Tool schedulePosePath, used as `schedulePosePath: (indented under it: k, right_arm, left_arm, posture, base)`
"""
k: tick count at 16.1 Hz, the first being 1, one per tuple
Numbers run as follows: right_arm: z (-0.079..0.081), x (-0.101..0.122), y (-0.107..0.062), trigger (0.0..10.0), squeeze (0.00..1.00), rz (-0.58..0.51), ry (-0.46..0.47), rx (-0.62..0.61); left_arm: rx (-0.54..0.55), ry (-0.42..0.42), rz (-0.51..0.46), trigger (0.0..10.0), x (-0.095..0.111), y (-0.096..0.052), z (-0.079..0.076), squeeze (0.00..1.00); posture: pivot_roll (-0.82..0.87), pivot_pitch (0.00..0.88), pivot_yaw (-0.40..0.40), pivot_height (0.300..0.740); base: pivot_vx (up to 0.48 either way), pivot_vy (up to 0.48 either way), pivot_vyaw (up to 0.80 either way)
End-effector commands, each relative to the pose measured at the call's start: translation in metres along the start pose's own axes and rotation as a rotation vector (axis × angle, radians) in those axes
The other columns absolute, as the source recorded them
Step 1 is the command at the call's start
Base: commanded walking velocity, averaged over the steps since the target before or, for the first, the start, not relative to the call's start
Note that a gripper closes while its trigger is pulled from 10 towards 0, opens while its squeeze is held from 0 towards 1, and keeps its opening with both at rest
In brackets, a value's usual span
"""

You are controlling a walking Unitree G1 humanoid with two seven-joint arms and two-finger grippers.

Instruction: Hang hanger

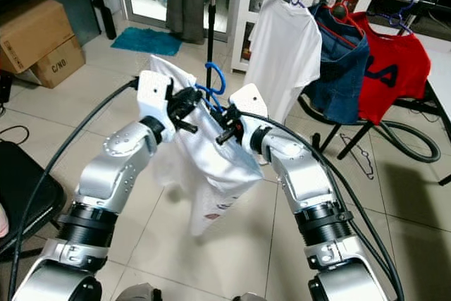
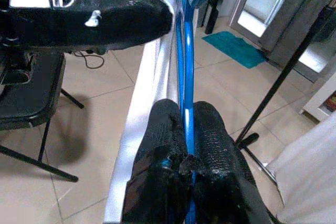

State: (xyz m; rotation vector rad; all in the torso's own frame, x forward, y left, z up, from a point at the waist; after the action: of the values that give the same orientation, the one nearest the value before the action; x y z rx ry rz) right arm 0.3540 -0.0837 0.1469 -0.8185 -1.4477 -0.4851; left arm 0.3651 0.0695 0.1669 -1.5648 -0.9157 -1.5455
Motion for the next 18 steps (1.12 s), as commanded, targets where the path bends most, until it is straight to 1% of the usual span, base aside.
schedulePosePath:
  k: [1,2,4,7,10,13,15,18]
  right_arm:
    - [-0.007,0.014,-0.005,0.0,0.00,-0.058,-0.007,-0.021]
    - [-0.009,0.014,-0.006,0.0,0.00,-0.058,-0.004,-0.026]
    - [-0.013,0.016,-0.007,0.0,0.00,-0.062,0.004,-0.034]
    - [-0.016,0.016,-0.008,0.0,0.00,-0.063,0.007,-0.039]
    - [-0.014,0.018,-0.008,0.0,0.00,-0.070,0.009,-0.024]
    - [-0.014,0.017,-0.009,0.0,0.00,-0.068,0.008,-0.023]
    - [-0.014,0.016,-0.009,0.0,0.00,-0.066,0.008,-0.024]
    - [-0.012,0.016,-0.008,0.0,0.00,-0.066,0.007,-0.014]
  left_arm:
    - [-0.002,0.015,-0.018,10.0,0.007,0.002,-0.002,0.00]
    - [-0.003,0.015,-0.019,10.0,0.008,0.002,-0.002,0.00]
    - [0.036,0.026,-0.013,10.0,0.005,0.002,0.002,0.00]
    - [0.032,0.022,-0.014,10.0,0.005,0.003,0.002,0.00]
    - [0.015,0.006,-0.007,10.0,0.001,0.005,0.003,0.00]
    - [-0.051,0.007,-0.029,10.0,0.007,0.007,-0.006,0.00]
    - [-0.119,-0.016,-0.056,10.0,0.010,0.005,-0.019,0.00]
    - [-0.138,-0.020,-0.061,10.0,0.011,0.005,-0.022,0.00]
  posture:
    - [-0.03,0.000,-0.080,0.740]
    - [-0.03,0.000,-0.080,0.740]
    - [-0.03,0.000,-0.081,0.740]
    - [-0.03,0.000,-0.083,0.740]
    - [-0.03,0.000,-0.084,0.740]
    - [-0.03,0.000,-0.080,0.740]
    - [-0.03,0.000,-0.080,0.740]
    - [-0.03,0.000,-0.081,0.740]
  base:
    - [0.000,0.000,0.00]
    - [0.000,0.000,0.00]
    - [0.000,0.000,0.00]
    - [0.000,0.000,0.00]
    - [0.000,0.000,0.00]
    - [0.000,0.000,0.00]
    - [0.000,0.000,0.00]
    - [0.000,0.000,0.00]
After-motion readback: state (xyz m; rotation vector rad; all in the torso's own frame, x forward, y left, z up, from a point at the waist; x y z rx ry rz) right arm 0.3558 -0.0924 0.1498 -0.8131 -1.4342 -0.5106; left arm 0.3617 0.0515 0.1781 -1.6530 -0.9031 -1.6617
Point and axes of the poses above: a point about 5 cm out from each wrist's last joint towards the gripper, its own y axis pointing out of the wrist towards the gripper, its own x axis along the axis of the wrist's last joint, z = x × y, the point moved 3 cm from there along y, pointing out of the wrist towards the gripper, and after that the axes turned 2 degrees about y, right-handed, at the moved point
